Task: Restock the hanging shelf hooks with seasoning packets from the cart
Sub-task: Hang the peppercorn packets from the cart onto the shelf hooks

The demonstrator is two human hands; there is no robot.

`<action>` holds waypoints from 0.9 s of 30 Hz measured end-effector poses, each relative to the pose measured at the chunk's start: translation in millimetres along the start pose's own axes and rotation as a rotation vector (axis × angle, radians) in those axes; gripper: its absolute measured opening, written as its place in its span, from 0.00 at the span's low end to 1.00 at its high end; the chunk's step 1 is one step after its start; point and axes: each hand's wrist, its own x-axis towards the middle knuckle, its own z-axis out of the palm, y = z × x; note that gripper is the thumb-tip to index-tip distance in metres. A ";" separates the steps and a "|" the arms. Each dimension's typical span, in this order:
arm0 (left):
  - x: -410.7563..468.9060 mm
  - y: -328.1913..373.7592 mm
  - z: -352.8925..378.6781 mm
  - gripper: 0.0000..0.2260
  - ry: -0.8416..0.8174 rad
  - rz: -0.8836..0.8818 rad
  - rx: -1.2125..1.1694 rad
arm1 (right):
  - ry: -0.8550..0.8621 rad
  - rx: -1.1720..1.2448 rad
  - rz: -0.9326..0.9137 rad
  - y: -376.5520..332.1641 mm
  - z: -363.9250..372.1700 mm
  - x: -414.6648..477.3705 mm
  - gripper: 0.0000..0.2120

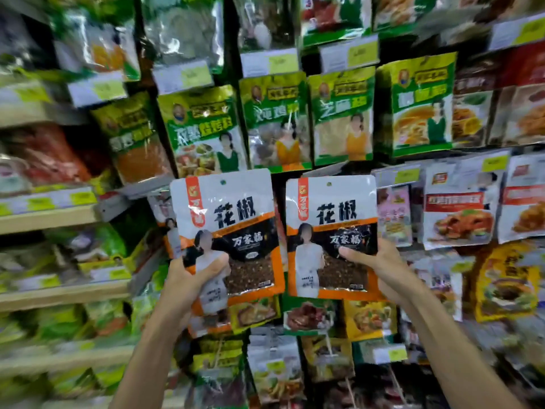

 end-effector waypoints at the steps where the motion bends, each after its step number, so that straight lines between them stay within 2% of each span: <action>1: 5.3 -3.9 -26.3 0.45 0.008 -0.004 -0.001 | -0.013 0.006 0.000 6.0 25.3 6.2 0.23; 5: 22.4 -9.7 -113.8 0.51 0.051 -0.002 0.004 | -0.051 0.042 0.013 28.7 117.8 29.0 0.27; 8: 33.5 -15.4 -166.6 0.45 0.092 0.002 0.005 | -0.090 0.054 0.032 40.1 172.1 45.0 0.26; 12: 47.0 -24.6 -215.9 0.36 0.128 0.026 0.003 | -0.134 0.049 0.072 51.2 225.3 67.1 0.29; 15: 54.9 -30.2 -237.2 0.37 0.161 -0.008 -0.034 | -0.143 -0.003 0.078 56.8 254.8 83.1 0.24; 18: 61.2 -33.1 -249.5 0.26 0.151 -0.003 -0.014 | -0.147 -0.027 0.099 63.6 279.4 101.2 0.15; 22: 69.9 -36.1 -257.0 0.30 0.183 0.018 -0.023 | -0.151 -0.021 0.101 68.1 298.0 118.6 0.11; 25: 77.5 -36.8 -261.4 0.17 0.191 0.046 -0.014 | -0.148 -0.006 0.084 68.2 305.2 129.4 0.12; 27: 81.7 -36.6 -263.4 0.13 0.190 0.067 -0.006 | -0.122 0.011 0.079 68.7 307.2 135.5 0.12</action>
